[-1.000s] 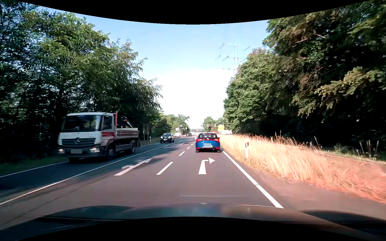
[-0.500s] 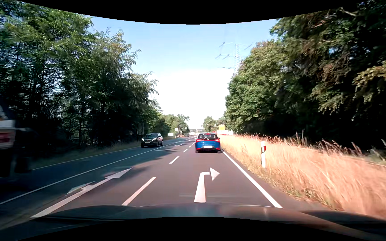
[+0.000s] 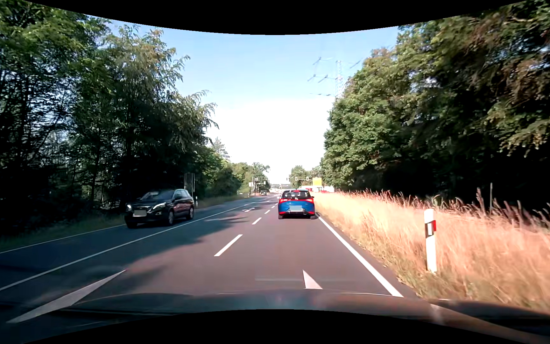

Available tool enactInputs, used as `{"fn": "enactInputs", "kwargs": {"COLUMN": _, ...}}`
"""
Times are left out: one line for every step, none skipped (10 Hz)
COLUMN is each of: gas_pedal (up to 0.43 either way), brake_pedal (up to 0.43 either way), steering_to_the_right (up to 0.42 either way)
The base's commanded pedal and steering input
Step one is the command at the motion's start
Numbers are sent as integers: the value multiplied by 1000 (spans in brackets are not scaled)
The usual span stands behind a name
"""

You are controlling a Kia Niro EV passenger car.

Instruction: Follow the waypoints while adhering to traffic rules and regulations

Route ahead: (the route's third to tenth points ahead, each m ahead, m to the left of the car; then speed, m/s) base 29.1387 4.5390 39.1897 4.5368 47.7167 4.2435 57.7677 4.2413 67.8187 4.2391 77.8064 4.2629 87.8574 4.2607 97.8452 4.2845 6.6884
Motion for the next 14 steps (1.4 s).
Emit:
{"fn": "enactInputs", "kwargs": {"gas_pedal": 0, "brake_pedal": 0, "steering_to_the_right": -7}}
{"fn": "enactInputs", "kwargs": {"gas_pedal": 0, "brake_pedal": 0, "steering_to_the_right": -8}}
{"fn": "enactInputs", "kwargs": {"gas_pedal": 0, "brake_pedal": 0, "steering_to_the_right": -8}}
{"fn": "enactInputs", "kwargs": {"gas_pedal": 0, "brake_pedal": 0, "steering_to_the_right": -8}}
{"fn": "enactInputs", "kwargs": {"gas_pedal": 0, "brake_pedal": 0, "steering_to_the_right": -8}}
{"fn": "enactInputs", "kwargs": {"gas_pedal": 0, "brake_pedal": 0, "steering_to_the_right": -8}}
{"fn": "enactInputs", "kwargs": {"gas_pedal": 0, "brake_pedal": 0, "steering_to_the_right": -8}}
{"fn": "enactInputs", "kwargs": {"gas_pedal": 0, "brake_pedal": 0, "steering_to_the_right": -8}}
{"fn": "enactInputs", "kwargs": {"gas_pedal": 0, "brake_pedal": 0, "steering_to_the_right": -8}}
{"fn": "enactInputs", "kwargs": {"gas_pedal": 0, "brake_pedal": 0, "steering_to_the_right": -8}}
{"fn": "enactInputs", "kwargs": {"gas_pedal": 0, "brake_pedal": 0, "steering_to_the_right": -8}}
{"fn": "enactInputs", "kwargs": {"gas_pedal": 0, "brake_pedal": 0, "steering_to_the_right": -9}}
{"fn": "enactInputs", "kwargs": {"gas_pedal": 0, "brake_pedal": 0, "steering_to_the_right": -8}}
{"fn": "enactInputs", "kwargs": {"gas_pedal": 0, "brake_pedal": 73, "steering_to_the_right": -8}}
